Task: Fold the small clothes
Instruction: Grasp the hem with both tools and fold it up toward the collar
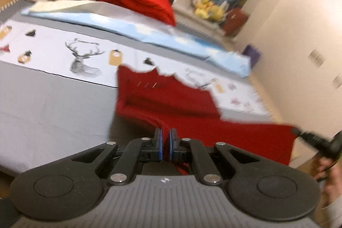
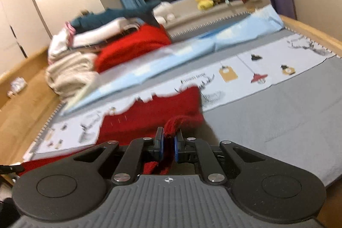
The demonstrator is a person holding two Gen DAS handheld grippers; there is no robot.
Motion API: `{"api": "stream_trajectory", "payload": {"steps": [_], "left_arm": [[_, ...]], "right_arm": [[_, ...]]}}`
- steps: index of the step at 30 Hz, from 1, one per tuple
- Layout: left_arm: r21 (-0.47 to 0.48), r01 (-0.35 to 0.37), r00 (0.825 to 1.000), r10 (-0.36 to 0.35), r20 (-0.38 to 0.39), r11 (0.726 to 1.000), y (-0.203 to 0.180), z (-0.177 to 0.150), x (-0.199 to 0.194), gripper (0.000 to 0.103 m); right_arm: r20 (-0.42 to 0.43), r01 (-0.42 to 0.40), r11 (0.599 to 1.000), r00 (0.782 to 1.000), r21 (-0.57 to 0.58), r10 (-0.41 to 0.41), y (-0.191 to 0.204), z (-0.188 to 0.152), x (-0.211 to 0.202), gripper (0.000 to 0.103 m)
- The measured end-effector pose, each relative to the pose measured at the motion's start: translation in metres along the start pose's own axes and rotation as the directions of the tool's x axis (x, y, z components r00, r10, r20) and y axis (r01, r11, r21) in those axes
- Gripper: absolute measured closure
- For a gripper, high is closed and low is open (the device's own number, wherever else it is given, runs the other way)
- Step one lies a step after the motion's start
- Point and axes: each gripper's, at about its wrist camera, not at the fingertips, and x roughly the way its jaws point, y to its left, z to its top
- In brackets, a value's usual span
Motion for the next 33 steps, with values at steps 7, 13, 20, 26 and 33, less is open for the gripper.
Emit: {"api": "stream_trajectory", "payload": {"steps": [7, 13, 20, 26, 33], "left_arm": [[-0.076, -0.053, 0.998, 0.05, -0.039, 0.996, 0.028, 0.038, 0.041, 0.098], [-0.153, -0.144, 0.982, 0.123, -0.143, 0.978, 0.091, 0.079, 0.178, 0.097], [-0.209, -0.238, 0.952, 0.186, -0.244, 0.948, 0.126, 0.068, 0.258, 0.091], [-0.309, -0.248, 0.958, 0.184, -0.222, 0.918, 0.144, 0.066, 0.257, 0.071], [-0.23, -0.307, 0.911, 0.215, -0.353, 0.924, 0.141, 0.047, 0.277, 0.053]], "right_arm": [[0.032, -0.022, 0.995, 0.999, 0.094, 0.019, -0.011, 0.019, -0.031, 0.095], [-0.154, 0.14, 0.968, 0.982, 0.209, -0.109, -0.059, 0.037, 0.095, 0.095], [-0.259, 0.217, 0.964, 0.95, 0.154, -0.173, -0.072, 0.013, 0.204, 0.091], [-0.191, 0.264, 0.943, 0.955, 0.203, -0.226, -0.081, 0.016, 0.202, 0.064], [-0.31, 0.313, 0.922, 0.921, 0.227, -0.236, -0.106, -0.014, 0.209, 0.053]]}}
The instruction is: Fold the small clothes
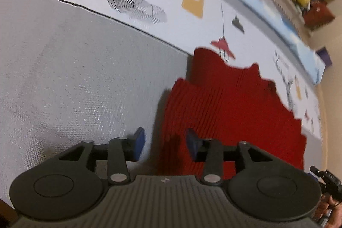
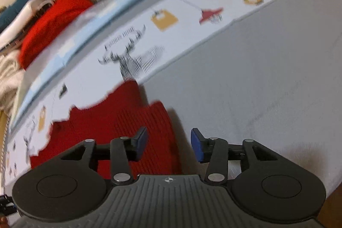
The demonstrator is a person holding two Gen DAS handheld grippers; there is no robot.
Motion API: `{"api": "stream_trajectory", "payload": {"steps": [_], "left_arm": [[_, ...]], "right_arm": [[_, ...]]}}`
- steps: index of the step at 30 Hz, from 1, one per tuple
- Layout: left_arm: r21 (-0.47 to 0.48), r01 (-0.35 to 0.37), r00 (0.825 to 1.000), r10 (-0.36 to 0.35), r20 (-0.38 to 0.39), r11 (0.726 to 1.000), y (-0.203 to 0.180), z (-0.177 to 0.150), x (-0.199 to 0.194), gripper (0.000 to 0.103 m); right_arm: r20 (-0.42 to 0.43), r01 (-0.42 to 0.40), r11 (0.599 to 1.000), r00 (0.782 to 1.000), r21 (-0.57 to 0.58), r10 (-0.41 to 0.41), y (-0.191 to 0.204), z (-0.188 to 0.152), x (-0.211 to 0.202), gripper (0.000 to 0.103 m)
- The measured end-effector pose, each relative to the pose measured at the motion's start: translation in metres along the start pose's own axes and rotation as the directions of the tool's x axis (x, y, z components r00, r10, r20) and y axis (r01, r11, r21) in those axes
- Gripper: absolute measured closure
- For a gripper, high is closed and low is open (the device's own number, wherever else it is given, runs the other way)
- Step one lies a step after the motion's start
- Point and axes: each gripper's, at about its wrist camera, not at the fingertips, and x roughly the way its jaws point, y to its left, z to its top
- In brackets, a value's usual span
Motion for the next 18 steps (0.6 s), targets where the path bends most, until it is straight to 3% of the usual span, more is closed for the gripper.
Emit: {"api": "stream_trajectory", "payload": {"steps": [5, 7, 8, 9, 11, 13, 14, 15, 18], "left_arm": [[0.012, -0.024, 0.999, 0.024, -0.033, 1.0, -0.005, -0.002, 0.015, 0.053], [0.017, -0.033, 0.999, 0.033, -0.037, 0.999, -0.007, -0.003, 0.017, 0.053], [0.023, -0.032, 0.999, 0.033, -0.036, 0.999, -0.008, -0.003, 0.018, 0.053], [0.03, -0.029, 0.999, 0.03, -0.036, 0.999, -0.01, -0.003, 0.019, 0.053], [0.05, -0.02, 0.999, 0.022, -0.035, 0.999, -0.015, -0.003, 0.02, 0.054], [0.085, -0.006, 0.999, 0.009, -0.035, 0.996, -0.021, -0.003, 0.021, 0.055], [0.102, 0.0, 0.999, 0.004, -0.036, 0.995, -0.024, -0.003, 0.022, 0.069], [0.13, -0.008, 0.999, 0.012, -0.03, 0.992, -0.028, -0.003, 0.021, 0.09], [0.181, -0.018, 0.997, 0.004, 0.074, 0.983, -0.037, -0.002, 0.001, 0.092]], "right_arm": [[-0.12, -0.016, 1.0, 0.993, 0.023, 0.018, -0.003, -0.012, 0.024, 0.052], [-0.141, -0.018, 1.0, 0.99, -0.017, 0.016, 0.004, -0.015, 0.029, 0.053], [-0.144, -0.012, 0.999, 0.99, -0.05, 0.004, 0.009, -0.017, 0.032, 0.059], [-0.139, -0.002, 0.997, 0.99, -0.078, -0.009, 0.014, -0.018, 0.033, 0.073], [-0.121, 0.019, 0.993, 0.992, -0.115, -0.033, 0.02, -0.018, 0.035, 0.09], [-0.1, 0.023, 0.991, 0.994, -0.131, -0.036, 0.024, -0.016, 0.033, 0.091], [-0.086, 0.02, 0.991, 0.996, -0.135, -0.032, 0.025, -0.016, 0.03, 0.091], [-0.069, 0.013, 0.99, 0.997, -0.139, -0.023, 0.027, -0.015, 0.027, 0.091], [-0.001, -0.001, 0.989, 1.0, -0.147, 0.001, 0.033, -0.012, 0.011, 0.092]]}}
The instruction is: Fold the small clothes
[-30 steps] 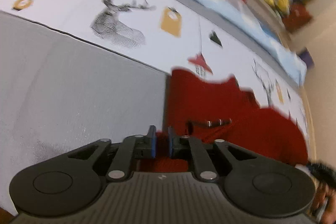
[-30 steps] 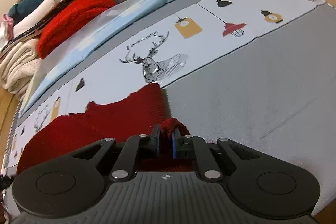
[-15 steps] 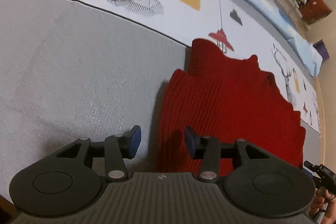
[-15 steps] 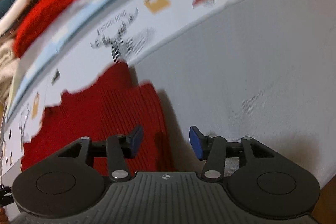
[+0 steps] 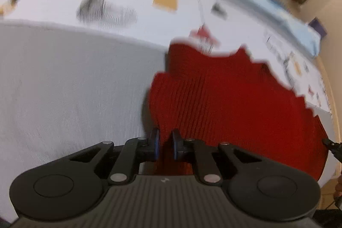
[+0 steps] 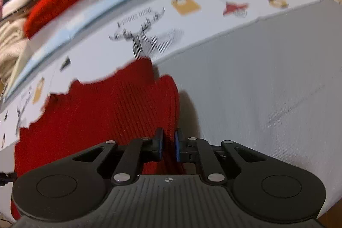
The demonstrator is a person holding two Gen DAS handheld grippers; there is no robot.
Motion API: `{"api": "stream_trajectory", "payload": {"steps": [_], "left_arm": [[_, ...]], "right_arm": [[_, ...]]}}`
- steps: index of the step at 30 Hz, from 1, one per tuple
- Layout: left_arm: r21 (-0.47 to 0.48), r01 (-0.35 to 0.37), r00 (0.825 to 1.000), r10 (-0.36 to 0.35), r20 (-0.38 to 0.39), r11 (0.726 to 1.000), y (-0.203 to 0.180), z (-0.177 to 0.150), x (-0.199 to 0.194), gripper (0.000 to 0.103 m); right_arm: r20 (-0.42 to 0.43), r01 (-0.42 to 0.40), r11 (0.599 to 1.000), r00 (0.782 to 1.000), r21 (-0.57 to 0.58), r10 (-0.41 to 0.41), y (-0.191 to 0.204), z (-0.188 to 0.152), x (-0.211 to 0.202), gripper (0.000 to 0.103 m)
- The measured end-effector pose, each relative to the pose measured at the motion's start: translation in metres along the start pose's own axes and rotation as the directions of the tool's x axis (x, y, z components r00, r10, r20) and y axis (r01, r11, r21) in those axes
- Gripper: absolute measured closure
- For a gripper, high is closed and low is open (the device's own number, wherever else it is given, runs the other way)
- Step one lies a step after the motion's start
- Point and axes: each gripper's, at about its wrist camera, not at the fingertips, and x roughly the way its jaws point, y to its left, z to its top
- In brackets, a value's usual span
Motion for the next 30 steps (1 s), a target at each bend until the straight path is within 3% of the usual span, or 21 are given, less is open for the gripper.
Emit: {"api": "stream_trajectory", "payload": {"steps": [3, 6, 10, 12, 14, 15, 17, 18, 20, 24, 30], "left_arm": [[0.002, 0.037, 0.983, -0.037, 0.182, 0.999, -0.002, 0.004, -0.037, 0.092], [0.042, 0.021, 0.942, -0.034, 0.334, 0.999, -0.011, 0.005, -0.061, 0.092], [0.052, -0.027, 0.886, -0.001, 0.463, 0.998, -0.022, 0.013, -0.07, 0.092], [0.031, -0.048, 0.873, 0.027, 0.487, 0.998, -0.025, 0.019, -0.066, 0.09], [-0.013, -0.086, 0.887, 0.083, 0.454, 0.996, -0.024, 0.025, -0.054, 0.087], [-0.031, -0.102, 0.901, 0.106, 0.421, 0.994, -0.022, 0.028, -0.046, 0.075], [-0.062, -0.034, 0.954, 0.051, 0.296, 0.997, -0.013, 0.031, -0.029, 0.054], [-0.077, 0.004, 0.977, 0.012, 0.211, 0.997, -0.009, 0.028, -0.019, 0.052], [-0.077, 0.0, 0.999, 0.004, 0.054, 0.997, -0.006, 0.02, -0.002, 0.052], [-0.045, 0.01, 0.994, -0.015, -0.106, 0.999, 0.004, 0.0, 0.007, 0.052], [0.016, 0.034, 0.983, -0.031, -0.183, 0.999, 0.01, -0.021, 0.003, 0.053]], "right_arm": [[0.112, -0.045, 0.999, 0.993, -0.006, 0.045, 0.007, 0.004, -0.025, 0.093], [0.237, -0.077, 0.997, 0.968, -0.027, 0.081, 0.013, 0.008, -0.05, 0.093], [0.375, -0.08, 0.996, 0.923, -0.034, 0.087, 0.018, 0.017, -0.063, 0.093], [0.445, -0.091, 0.995, 0.89, -0.045, 0.102, 0.024, 0.023, -0.067, 0.093], [0.473, -0.069, 0.995, 0.876, -0.065, 0.092, 0.031, 0.027, -0.064, 0.093], [0.452, -0.044, 0.997, 0.889, -0.067, 0.07, 0.034, 0.031, -0.055, 0.09], [0.335, -0.014, 0.999, 0.942, -0.029, 0.022, 0.035, 0.037, -0.027, 0.087], [0.277, 0.014, 1.0, 0.961, 0.0, -0.013, 0.033, 0.039, -0.015, 0.084], [0.188, 0.052, 0.998, 0.981, 0.022, -0.055, 0.028, 0.038, 0.0, 0.075], [-0.019, 0.068, 0.997, 0.998, 0.025, -0.068, 0.015, 0.024, 0.017, 0.069], [-0.176, 0.03, 0.997, 0.984, 0.066, -0.018, -0.006, -0.013, 0.008, 0.063]]}}
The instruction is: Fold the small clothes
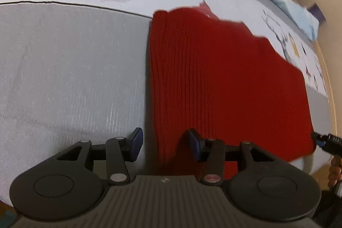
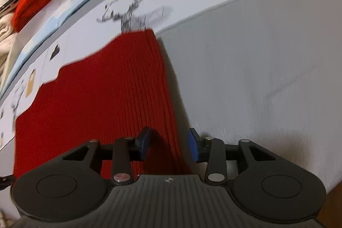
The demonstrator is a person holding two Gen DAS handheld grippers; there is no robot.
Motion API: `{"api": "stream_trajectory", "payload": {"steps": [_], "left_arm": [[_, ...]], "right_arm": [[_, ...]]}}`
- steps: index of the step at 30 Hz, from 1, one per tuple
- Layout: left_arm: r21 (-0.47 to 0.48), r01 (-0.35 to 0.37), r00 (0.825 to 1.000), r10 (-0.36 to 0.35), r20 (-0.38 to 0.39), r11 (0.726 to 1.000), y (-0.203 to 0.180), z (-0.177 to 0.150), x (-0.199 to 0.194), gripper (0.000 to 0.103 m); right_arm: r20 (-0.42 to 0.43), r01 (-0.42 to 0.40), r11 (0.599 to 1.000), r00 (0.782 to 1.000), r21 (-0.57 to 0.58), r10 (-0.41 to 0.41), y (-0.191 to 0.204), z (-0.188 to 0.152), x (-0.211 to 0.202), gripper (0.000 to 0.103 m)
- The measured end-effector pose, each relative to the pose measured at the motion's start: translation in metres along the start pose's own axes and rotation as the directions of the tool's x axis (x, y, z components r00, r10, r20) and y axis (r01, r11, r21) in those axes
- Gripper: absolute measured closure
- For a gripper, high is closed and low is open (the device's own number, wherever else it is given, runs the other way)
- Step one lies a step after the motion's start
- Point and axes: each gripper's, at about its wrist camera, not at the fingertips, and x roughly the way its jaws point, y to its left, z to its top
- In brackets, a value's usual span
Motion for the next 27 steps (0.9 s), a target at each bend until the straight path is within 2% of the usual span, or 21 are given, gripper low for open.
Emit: {"api": "stream_trajectory", "payload": {"steps": [1, 2, 3, 4, 5, 6, 7, 9, 10, 11, 13, 15, 17, 18, 19, 21, 23, 24, 25, 26, 27], "left_arm": [[0.011, 0.007, 1.0, -0.007, -0.005, 1.0, 0.002, -0.006, -0.003, 0.053], [0.022, 0.014, 1.0, -0.013, -0.007, 1.0, 0.0, -0.009, -0.006, 0.06], [0.036, 0.024, 1.0, -0.023, -0.008, 0.999, 0.0, -0.012, -0.007, 0.077], [0.055, 0.032, 0.999, -0.032, 0.001, 0.998, -0.001, -0.014, -0.01, 0.087], [0.07, 0.027, 0.999, -0.029, 0.029, 0.997, -0.001, -0.016, -0.016, 0.089], [0.071, 0.044, 0.997, -0.048, 0.061, 0.997, 0.001, -0.019, -0.023, 0.09], [0.066, 0.062, 0.994, -0.067, 0.087, 0.996, 0.003, -0.019, -0.029, 0.09], [0.061, 0.085, 0.987, -0.093, 0.134, 0.994, 0.007, -0.022, -0.041, 0.09], [0.062, 0.084, 0.987, -0.091, 0.13, 0.995, 0.007, -0.024, -0.042, 0.09], [0.068, 0.065, 0.992, -0.072, 0.107, 0.996, 0.007, -0.027, -0.039, 0.09], [0.097, -0.012, 0.999, 0.008, 0.039, 0.995, 0.001, -0.03, -0.025, 0.088], [0.141, -0.101, 0.995, 0.097, 0.035, 0.985, -0.008, -0.034, -0.019, 0.073], [0.182, -0.143, 0.986, 0.124, 0.11, 0.973, -0.017, -0.036, -0.029, 0.073], [0.196, -0.163, 0.976, 0.128, 0.177, 0.967, -0.023, -0.037, -0.04, 0.074], [0.206, -0.16, 0.969, 0.113, 0.221, 0.965, -0.028, -0.038, -0.048, 0.074], [0.236, -0.084, 0.962, 0.017, 0.271, 0.968, -0.037, -0.042, -0.061, 0.074], [0.282, -0.019, 0.97, -0.051, 0.238, 0.959, -0.047, -0.045, -0.058, 0.073], [0.313, -0.016, 0.979, -0.048, 0.198, 0.95, -0.053, -0.047, -0.05, 0.072], [0.339, -0.035, 0.987, -0.02, 0.158, 0.94, -0.058, -0.05, -0.041, 0.072], [0.369, -0.087, 0.994, 0.054, 0.097, 0.925, -0.062, -0.053, -0.025, 0.072], [0.388, -0.142, 0.99, 0.134, 0.048, 0.911, -0.062, -0.056, -0.009, 0.072]], "right_arm": [[-0.017, -0.014, 1.0, 1.0, 0.001, 0.014, -0.004, -0.004, -0.002, 0.063], [-0.027, -0.024, 1.0, 0.999, 0.001, 0.024, -0.008, -0.008, -0.004, 0.063], [-0.03, -0.032, 0.999, 0.999, -0.001, 0.032, -0.01, -0.01, -0.007, 0.065], [-0.033, -0.043, 0.999, 0.999, -0.006, 0.043, -0.011, -0.013, -0.01, 0.073], [-0.025, -0.059, 0.998, 0.998, -0.012, 0.058, -0.012, -0.015, -0.013, 0.09], [-0.005, -0.064, 0.998, 0.998, -0.024, 0.064, -0.011, -0.016, -0.018, 0.09], [0.046, -0.064, 0.997, 0.997, -0.036, 0.066, -0.01, -0.017, -0.027, 0.091], [0.159, -0.125, 0.992, 0.979, -0.025, 0.127, -0.01, -0.014, -0.049, 0.091], [0.192, -0.14, 0.99, 0.971, -0.03, 0.144, -0.009, -0.015, -0.056, 0.091], [0.192, -0.117, 0.992, 0.974, -0.042, 0.123, -0.007, -0.017, -0.056, 0.091], [0.095, -0.028, 0.999, 0.995, -0.042, 0.032, -0.008, -0.023, -0.04, 0.091], [0.002, 0.014, 0.999, 1.0, -0.036, -0.014, -0.011, -0.027, -0.022, 0.09], [0.013, 0.045, 0.995, 0.999, -0.088, -0.044, -0.004, -0.026, -0.02, 0.089], [0.035, 0.055, 0.992, 0.998, -0.116, -0.052, 0.0, -0.026, -0.023, 0.089], [0.077, 0.075, 0.986, 0.995, -0.15, -0.064, 0.007, -0.028, -0.029, 0.089], [0.186, 0.122, 0.968, 0.979, -0.221, -0.081, 0.02, -0.031, -0.043, 0.087], [0.231, 0.103, 0.958, 0.972, -0.267, -0.04, 0.027, -0.034, -0.05, 0.083], [0.223, 0.075, 0.956, 0.975, -0.283, -0.01, 0.028, -0.035, -0.05, 0.083], [0.194, 0.047, 0.953, 0.981, -0.3, 0.013, 0.028, -0.036, -0.047, 0.083], [0.152, 0.044, 0.948, 0.988, -0.316, 0.005, 0.027, -0.035, -0.039, 0.083], [0.101, 0.065, 0.941, 0.994, -0.331, -0.033, 0.026, -0.038, -0.029, 0.082]]}}
